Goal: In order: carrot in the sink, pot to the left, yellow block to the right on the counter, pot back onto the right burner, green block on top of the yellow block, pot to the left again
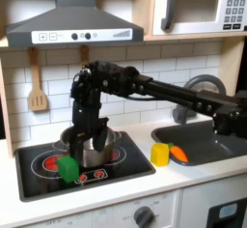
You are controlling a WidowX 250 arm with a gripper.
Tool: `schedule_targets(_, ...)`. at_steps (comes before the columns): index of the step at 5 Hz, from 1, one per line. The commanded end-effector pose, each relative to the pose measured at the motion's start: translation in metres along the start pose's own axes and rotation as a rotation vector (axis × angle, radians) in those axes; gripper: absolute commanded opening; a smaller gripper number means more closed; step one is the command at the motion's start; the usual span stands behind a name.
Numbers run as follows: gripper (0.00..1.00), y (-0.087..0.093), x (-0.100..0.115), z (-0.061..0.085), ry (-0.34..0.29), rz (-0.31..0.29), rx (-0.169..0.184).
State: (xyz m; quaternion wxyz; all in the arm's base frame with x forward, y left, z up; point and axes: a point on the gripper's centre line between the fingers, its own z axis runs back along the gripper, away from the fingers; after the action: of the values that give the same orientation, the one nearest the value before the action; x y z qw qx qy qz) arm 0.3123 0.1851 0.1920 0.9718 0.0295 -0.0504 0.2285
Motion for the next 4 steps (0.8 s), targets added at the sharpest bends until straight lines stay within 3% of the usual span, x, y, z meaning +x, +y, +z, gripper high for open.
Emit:
schedule_targets(1,1.00,0.0050,0.0023,-0.0036,-0.002,0.004,0.008)
schedule_targets(4,1.00,0.0050,0.0101,-0.0062,-0.022,-0.050,0.014)
